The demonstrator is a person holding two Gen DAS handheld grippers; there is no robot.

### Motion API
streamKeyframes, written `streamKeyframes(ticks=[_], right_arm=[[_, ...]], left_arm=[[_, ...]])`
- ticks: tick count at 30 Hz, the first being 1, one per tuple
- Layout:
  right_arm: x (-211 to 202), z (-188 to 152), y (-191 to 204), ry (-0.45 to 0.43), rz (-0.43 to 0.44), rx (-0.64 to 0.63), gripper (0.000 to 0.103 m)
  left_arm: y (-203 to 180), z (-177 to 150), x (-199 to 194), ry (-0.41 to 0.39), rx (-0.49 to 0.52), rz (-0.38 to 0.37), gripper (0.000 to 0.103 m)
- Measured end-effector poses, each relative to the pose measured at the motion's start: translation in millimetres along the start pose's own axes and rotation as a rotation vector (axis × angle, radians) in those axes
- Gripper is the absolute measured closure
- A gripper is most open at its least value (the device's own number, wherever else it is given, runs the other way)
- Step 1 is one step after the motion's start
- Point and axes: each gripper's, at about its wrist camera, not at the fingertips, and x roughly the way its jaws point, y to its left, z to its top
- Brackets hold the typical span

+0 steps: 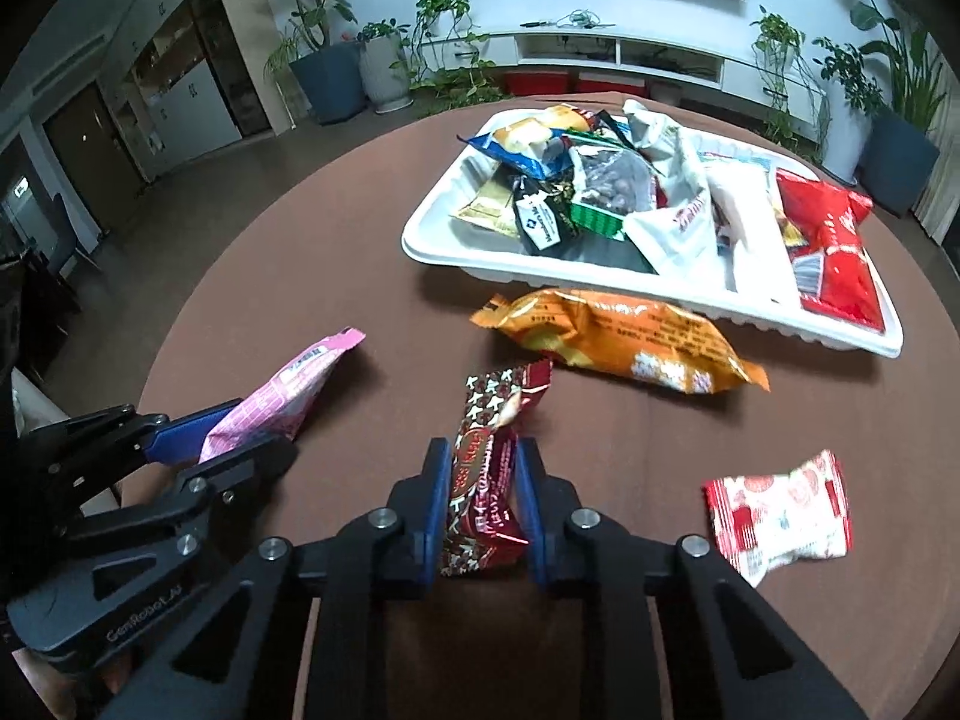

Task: Organize snacks
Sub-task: 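Carry the pink bar and brown patterned packet into the white tray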

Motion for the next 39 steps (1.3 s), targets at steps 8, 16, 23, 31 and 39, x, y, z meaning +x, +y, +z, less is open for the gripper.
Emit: streamKeyframes(ticks=[8,16,23,31,39], right_arm=[[-17,-11,-24,-0.025,0.022,0.085,0.087],[-45,-12,-56,-0.080,0.073,0.185,0.087],[-75,3,-102,-0.156,0.046,0.256,0.087],[-107,40,-158,-0.251,-0.045,0.295,0.087],[-111,92,-193,-0.316,-0.058,0.295,0.087]], left_arm=[[-10,-1,-2,-0.003,0.011,-0.028,0.078],[-22,9,-18,-0.033,0.012,-0.097,0.078],[-29,45,-35,-0.081,-0.008,-0.192,0.078],[-34,118,-39,-0.144,-0.013,-0.224,0.078],[-39,173,-15,-0.143,-0.014,-0.208,0.078]])
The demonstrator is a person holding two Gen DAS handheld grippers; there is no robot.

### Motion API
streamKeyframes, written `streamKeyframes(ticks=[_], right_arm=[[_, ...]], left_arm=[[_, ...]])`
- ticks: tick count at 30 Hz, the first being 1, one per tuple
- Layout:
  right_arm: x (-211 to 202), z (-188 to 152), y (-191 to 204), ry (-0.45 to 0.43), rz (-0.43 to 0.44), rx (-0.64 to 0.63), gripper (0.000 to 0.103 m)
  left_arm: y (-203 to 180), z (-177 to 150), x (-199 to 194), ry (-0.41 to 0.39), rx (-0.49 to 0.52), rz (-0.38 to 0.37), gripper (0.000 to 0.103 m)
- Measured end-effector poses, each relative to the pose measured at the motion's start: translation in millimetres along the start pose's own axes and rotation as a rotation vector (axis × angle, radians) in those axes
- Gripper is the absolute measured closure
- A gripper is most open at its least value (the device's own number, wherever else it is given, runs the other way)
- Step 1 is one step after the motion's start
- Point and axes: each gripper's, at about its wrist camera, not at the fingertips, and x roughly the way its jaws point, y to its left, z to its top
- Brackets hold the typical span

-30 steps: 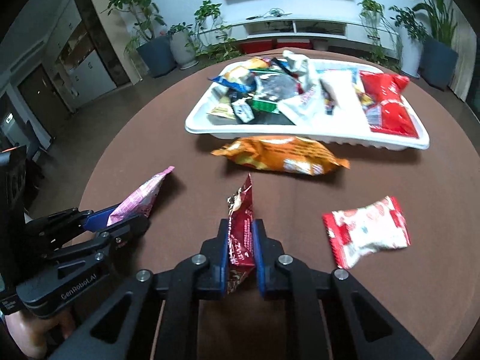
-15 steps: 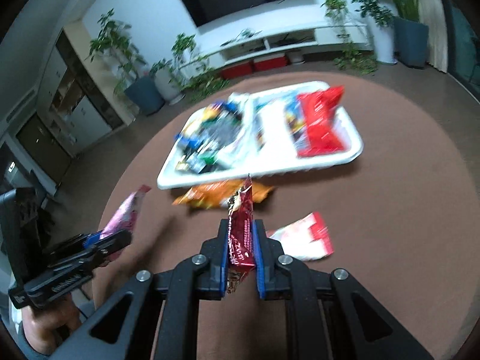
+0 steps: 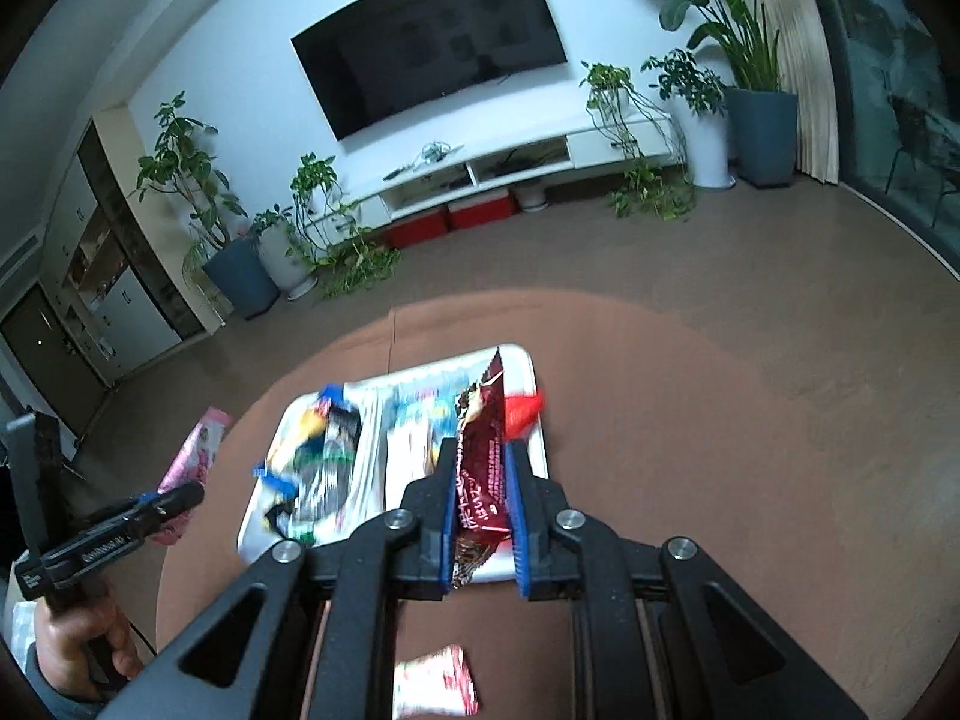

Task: Organize snacks
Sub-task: 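Carry the pink bar and brown patterned packet into the white tray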

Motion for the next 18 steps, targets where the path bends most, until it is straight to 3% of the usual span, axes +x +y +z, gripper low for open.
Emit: streamKeyframes(ticks=[7,11,18], right_arm=[[56,19,41,0.068,0.052,-0.111,0.087],[96,14,57,0.133,0.043,-0.155,0.087],[130,1,65,0.204,0.009,-0.212,0.087]], left_arm=[[-13,23,52,0.045,0.037,0.018,0.078],[-14,24,77,0.076,0.053,0.039,0.078],[-10,24,110,0.106,0.056,0.063,0.076]])
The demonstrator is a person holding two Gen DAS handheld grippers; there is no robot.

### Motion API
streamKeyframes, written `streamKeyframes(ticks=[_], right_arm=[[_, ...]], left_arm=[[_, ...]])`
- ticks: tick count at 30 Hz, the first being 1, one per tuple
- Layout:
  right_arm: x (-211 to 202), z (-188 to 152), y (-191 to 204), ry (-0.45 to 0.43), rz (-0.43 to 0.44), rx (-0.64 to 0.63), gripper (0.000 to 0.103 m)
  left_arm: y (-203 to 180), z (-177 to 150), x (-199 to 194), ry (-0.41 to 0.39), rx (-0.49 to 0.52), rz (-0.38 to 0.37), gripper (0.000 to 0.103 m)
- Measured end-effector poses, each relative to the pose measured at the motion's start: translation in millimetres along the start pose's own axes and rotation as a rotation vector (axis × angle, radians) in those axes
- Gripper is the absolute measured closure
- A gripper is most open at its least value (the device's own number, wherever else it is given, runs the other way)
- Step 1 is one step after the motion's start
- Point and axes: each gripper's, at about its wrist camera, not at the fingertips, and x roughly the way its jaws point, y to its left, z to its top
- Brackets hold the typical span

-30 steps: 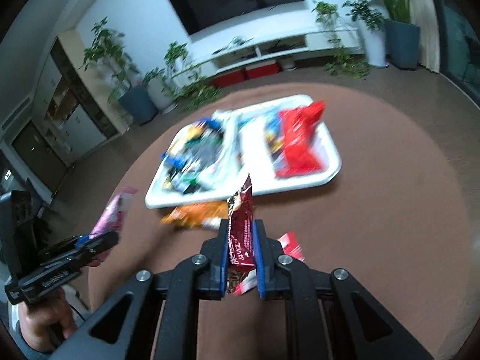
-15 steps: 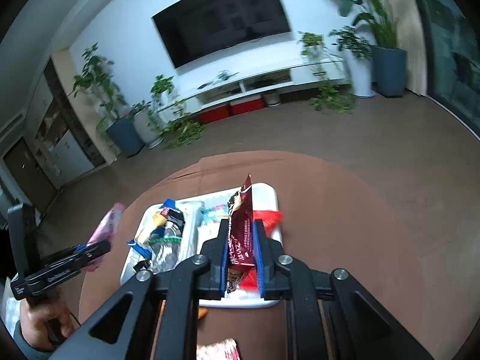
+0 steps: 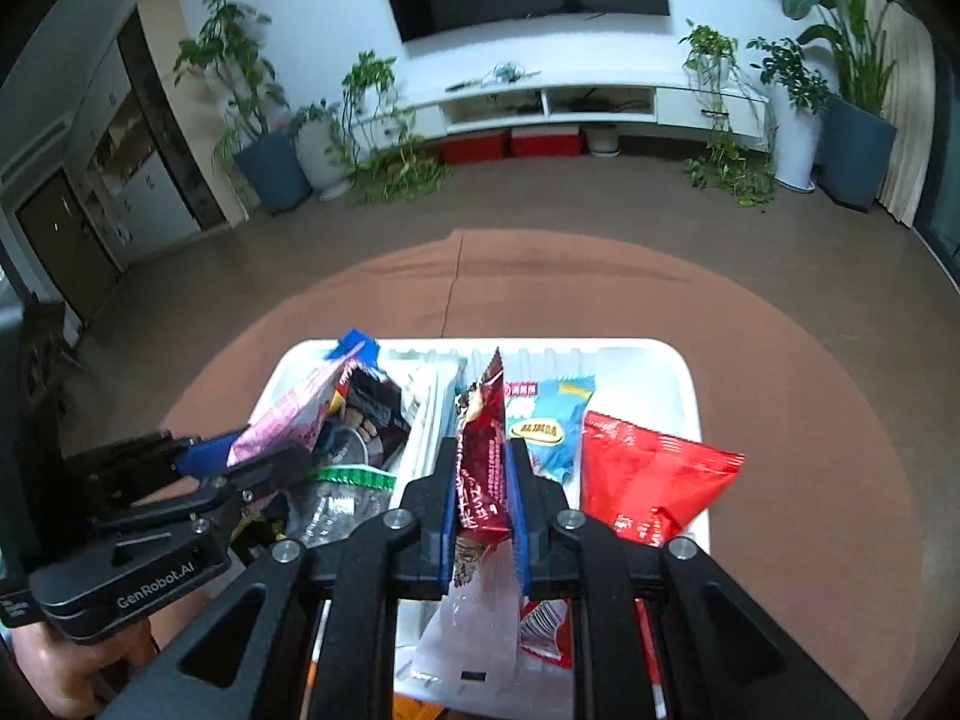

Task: Organize snacks
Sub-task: 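Carry the pink bar and brown patterned packet into the white tray, then open both tools to release the snacks in the tray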

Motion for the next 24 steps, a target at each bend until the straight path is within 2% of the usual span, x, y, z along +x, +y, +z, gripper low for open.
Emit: streamKeyframes(ticks=[4,7,9,11,14,16,18,20,24], right_arm=[[12,-2,1,0.024,-0.018,-0.002,0.087],[15,-4,0,0.030,-0.019,0.004,0.085],[17,-3,-1,0.035,-0.021,0.002,0.083],[16,-5,0,0.039,-0.023,-0.002,0.083],[14,-8,-1,0.036,-0.027,-0.004,0.082],[12,-9,-2,0.036,-0.029,0.003,0.079],[8,-10,-4,0.026,-0.028,0.012,0.068],[4,-11,-5,0.018,-0.023,0.019,0.063],[-5,-14,-6,0.005,-0.018,0.021,0.056]], left_arm=[[0,1,16,0.009,-0.001,-0.004,0.076],[3,2,25,0.017,-0.007,-0.005,0.071],[5,2,29,0.021,-0.013,-0.009,0.064],[8,1,29,0.017,-0.009,-0.013,0.052],[9,1,28,0.012,-0.008,-0.011,0.049],[10,0,26,0.007,-0.011,-0.010,0.049],[7,0,19,0.002,-0.009,-0.011,0.047],[7,-1,13,-0.010,-0.010,-0.009,0.042],[6,-6,-1,-0.030,-0.008,-0.002,0.037]])
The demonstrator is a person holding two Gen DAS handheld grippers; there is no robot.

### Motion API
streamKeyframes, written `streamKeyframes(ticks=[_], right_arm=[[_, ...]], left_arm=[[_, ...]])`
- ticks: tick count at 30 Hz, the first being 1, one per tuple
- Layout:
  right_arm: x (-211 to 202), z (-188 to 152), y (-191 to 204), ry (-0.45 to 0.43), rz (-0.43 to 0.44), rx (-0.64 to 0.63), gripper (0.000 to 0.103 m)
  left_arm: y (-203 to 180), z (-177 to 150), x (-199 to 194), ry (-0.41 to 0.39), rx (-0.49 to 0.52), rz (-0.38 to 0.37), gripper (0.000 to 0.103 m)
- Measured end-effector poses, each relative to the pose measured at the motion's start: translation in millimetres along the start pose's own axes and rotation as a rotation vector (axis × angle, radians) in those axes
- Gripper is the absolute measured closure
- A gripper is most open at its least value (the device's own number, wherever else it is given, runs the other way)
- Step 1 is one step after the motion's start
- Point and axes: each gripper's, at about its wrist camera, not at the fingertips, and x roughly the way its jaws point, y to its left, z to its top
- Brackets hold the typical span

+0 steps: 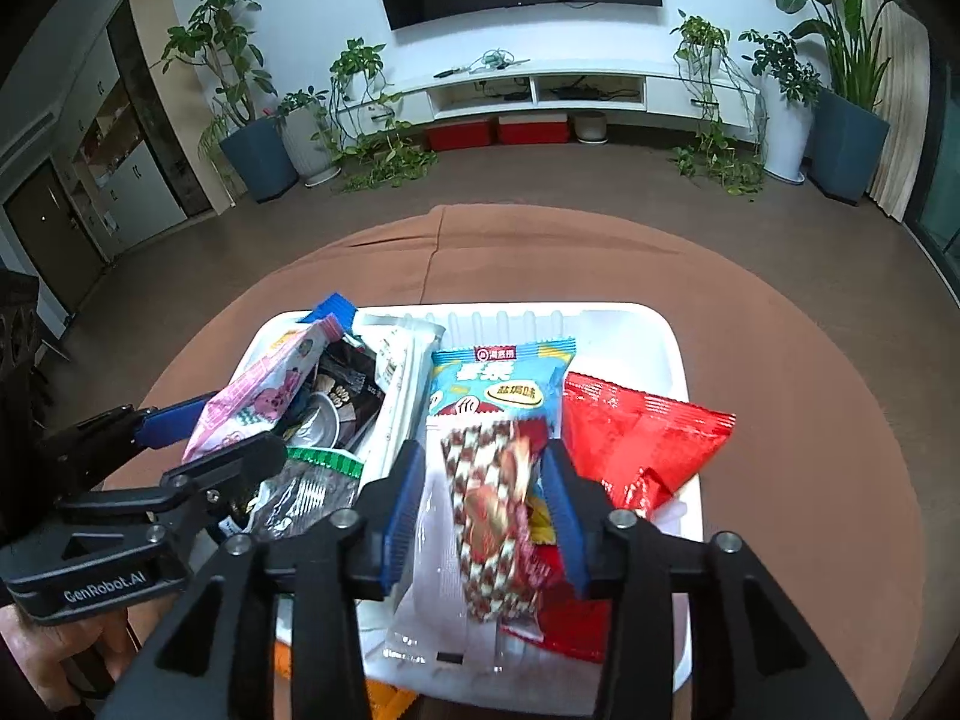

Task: Organize snacks
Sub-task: 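Open both tools to release the snacks in the tray, then withdraw both tools from the tray toward the orange bag and red-white packet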

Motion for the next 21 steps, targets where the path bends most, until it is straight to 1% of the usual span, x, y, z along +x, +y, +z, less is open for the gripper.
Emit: streamKeyframes(ticks=[5,8,9,13,18,19,20,21], right_arm=[[-15,-8,0,-0.015,0.013,0.009,0.055],[-27,-16,0,-0.031,0.027,0.018,0.050],[-32,-19,0,-0.036,0.033,0.022,0.050],[-51,-36,-1,-0.056,0.071,0.053,0.048],[-72,-72,1,-0.056,0.141,0.099,0.043],[-74,-80,2,-0.047,0.155,0.108,0.042],[-74,-87,4,-0.031,0.171,0.118,0.040],[-74,-92,5,-0.020,0.182,0.121,0.040]], left_arm=[[1,-10,-18,-0.010,-0.006,-0.007,0.032],[4,-20,-34,-0.024,-0.018,-0.008,0.028],[5,-25,-39,-0.029,-0.023,-0.011,0.028],[10,-51,-65,-0.049,-0.049,-0.027,0.025],[11,-91,-88,-0.050,-0.068,-0.051,0.024],[11,-100,-90,-0.041,-0.069,-0.054,0.022],[10,-110,-93,-0.031,-0.068,-0.062,0.018],[8,-117,-94,-0.025,-0.068,-0.069,0.016]])
